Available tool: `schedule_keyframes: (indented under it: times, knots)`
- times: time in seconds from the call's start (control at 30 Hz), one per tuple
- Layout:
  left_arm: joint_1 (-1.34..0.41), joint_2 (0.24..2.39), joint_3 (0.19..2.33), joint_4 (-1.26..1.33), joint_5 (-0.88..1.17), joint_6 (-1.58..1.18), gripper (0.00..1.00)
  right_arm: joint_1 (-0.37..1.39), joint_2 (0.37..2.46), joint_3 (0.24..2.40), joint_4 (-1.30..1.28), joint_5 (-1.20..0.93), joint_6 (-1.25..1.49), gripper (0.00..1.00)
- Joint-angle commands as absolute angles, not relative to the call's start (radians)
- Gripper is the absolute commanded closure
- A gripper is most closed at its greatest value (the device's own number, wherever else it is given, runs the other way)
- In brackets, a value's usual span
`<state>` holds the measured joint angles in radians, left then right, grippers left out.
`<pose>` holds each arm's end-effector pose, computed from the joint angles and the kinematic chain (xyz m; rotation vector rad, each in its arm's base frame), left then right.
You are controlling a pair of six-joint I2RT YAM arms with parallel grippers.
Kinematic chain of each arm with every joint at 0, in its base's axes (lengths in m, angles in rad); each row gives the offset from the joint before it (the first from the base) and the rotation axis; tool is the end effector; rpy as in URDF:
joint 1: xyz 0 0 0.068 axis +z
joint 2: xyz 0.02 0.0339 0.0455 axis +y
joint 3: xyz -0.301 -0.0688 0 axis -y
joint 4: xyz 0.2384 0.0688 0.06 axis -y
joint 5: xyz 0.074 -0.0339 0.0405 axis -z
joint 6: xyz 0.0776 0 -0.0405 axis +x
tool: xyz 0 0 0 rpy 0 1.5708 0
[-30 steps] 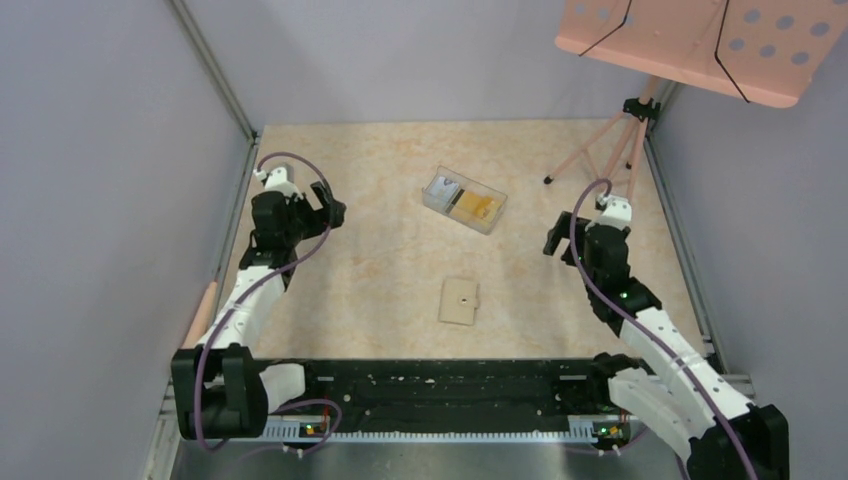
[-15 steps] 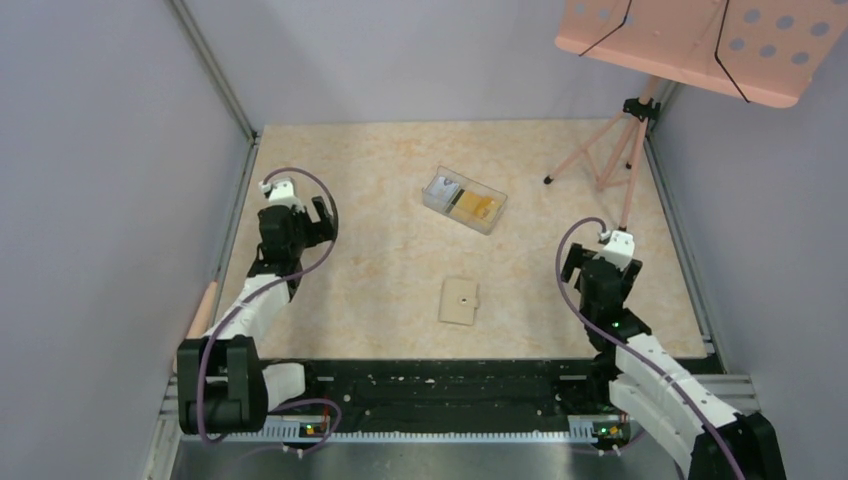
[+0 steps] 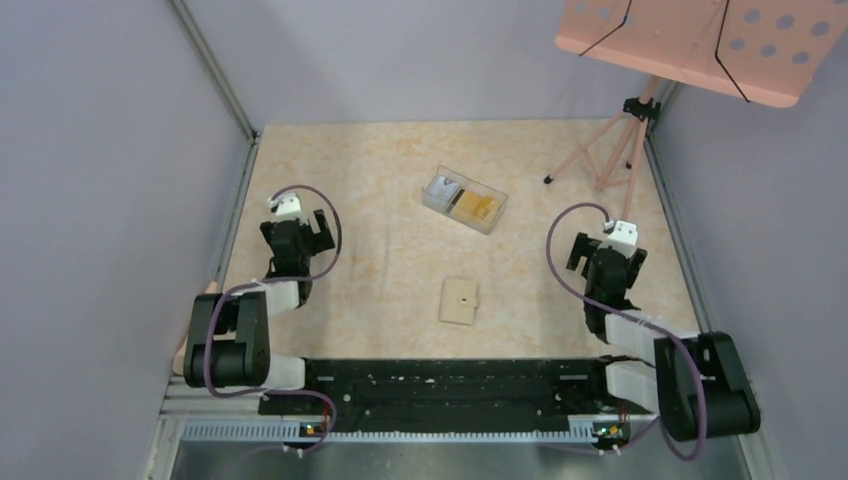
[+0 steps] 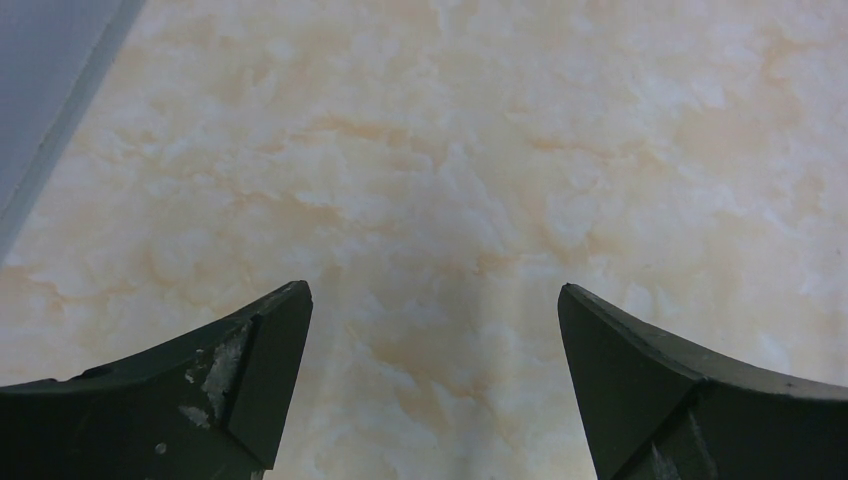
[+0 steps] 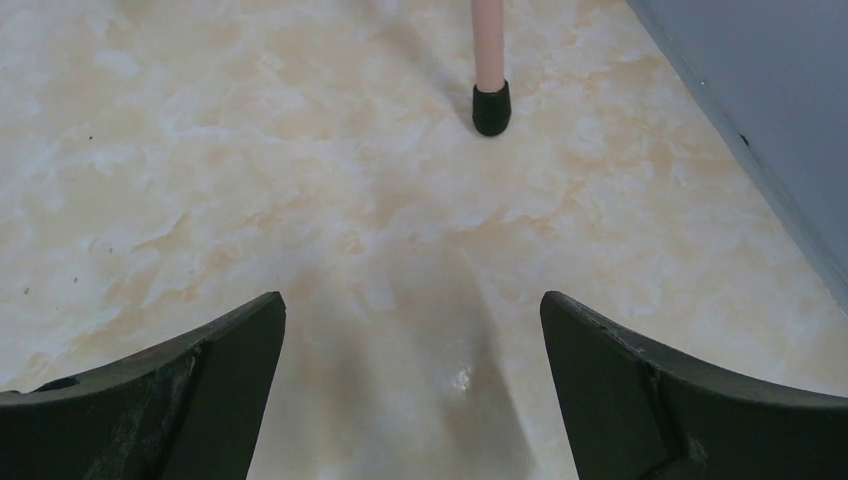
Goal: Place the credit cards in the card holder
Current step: Reset both arms
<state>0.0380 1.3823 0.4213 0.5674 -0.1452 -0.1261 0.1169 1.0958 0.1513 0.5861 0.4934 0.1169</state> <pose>0.2879 0.0222 0.1903 -0.2553 1.9443 0.0847 0.2069 -0.0127 0.1733 0.3263 1.8689 -0.3163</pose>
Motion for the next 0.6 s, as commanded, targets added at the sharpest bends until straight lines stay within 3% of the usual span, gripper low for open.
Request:
schedule_keyframes:
  times: [0.0,0.2,0.33,0.43,0.57]
  knots:
    - [0.038,1.455,0.415,0.861,-0.234,-0.073,0.01,0.074,1.243,0.261,0.791,0.377,0.062,0.01]
    - [0.037,1.427,0.416,0.801,-0.18,-0.07,0.01,0.025,1.413,0.285,0.997,0.287,0.09,0.01]
    - [0.032,1.49,0.287,1.128,-0.141,-0.024,0.01,0.019,1.406,0.251,1.038,0.248,0.089,0.01]
    - [0.031,1.439,0.33,0.951,-0.137,-0.049,0.01,0.018,1.46,0.171,1.272,0.174,0.047,0.01]
    - [0.032,1.472,0.297,1.081,-0.142,-0.034,0.01,0.018,1.454,0.181,1.216,0.16,0.043,0.04]
